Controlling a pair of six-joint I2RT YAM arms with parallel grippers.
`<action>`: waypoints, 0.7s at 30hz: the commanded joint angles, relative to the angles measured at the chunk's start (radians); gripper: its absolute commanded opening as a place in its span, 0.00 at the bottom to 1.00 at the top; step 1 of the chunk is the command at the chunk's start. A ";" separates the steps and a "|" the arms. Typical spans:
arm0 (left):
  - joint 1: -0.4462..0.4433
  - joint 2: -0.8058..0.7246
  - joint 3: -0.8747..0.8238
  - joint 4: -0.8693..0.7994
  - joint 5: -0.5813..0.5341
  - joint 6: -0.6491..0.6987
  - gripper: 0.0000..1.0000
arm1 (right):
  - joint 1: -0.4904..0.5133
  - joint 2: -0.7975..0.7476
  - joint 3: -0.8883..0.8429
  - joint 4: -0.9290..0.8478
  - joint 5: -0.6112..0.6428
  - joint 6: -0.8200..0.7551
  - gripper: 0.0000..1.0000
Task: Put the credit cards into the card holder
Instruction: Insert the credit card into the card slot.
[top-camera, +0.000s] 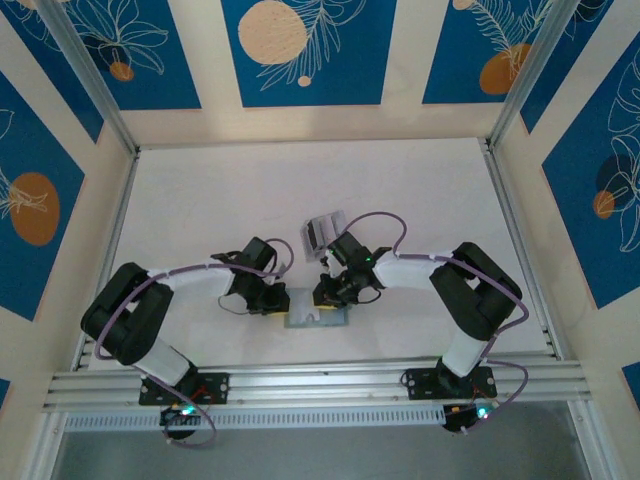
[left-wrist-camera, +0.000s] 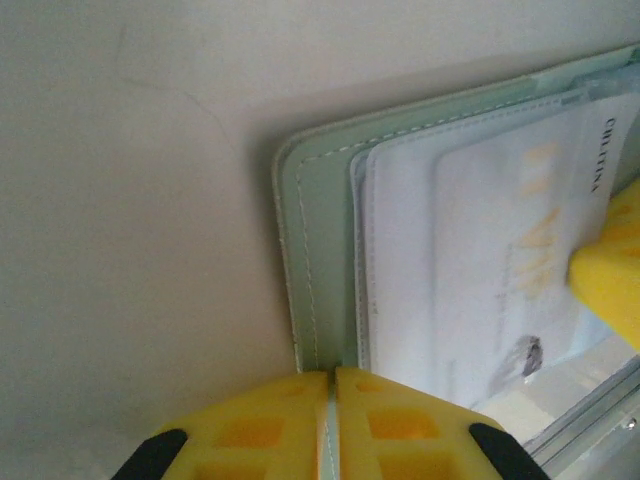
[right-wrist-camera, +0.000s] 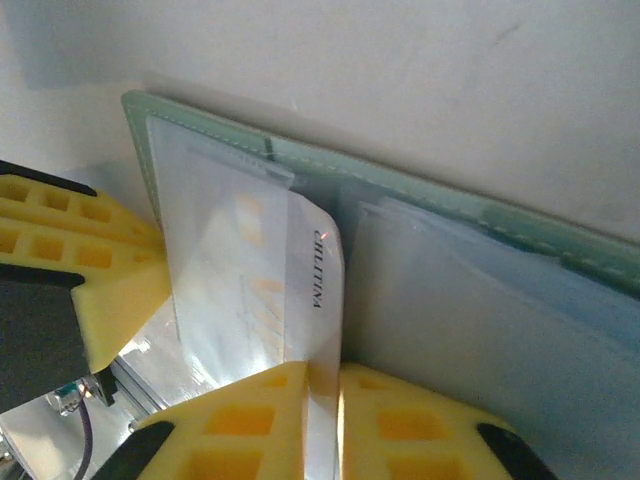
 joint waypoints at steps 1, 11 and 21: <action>0.001 0.039 -0.040 0.025 -0.016 0.008 0.12 | 0.018 0.010 0.040 -0.046 0.004 -0.017 0.12; -0.022 0.037 -0.053 0.065 -0.014 -0.025 0.12 | 0.053 0.060 0.092 -0.028 -0.014 0.017 0.03; -0.033 0.033 -0.075 0.081 -0.028 -0.049 0.12 | 0.069 0.043 0.125 -0.128 0.065 -0.020 0.19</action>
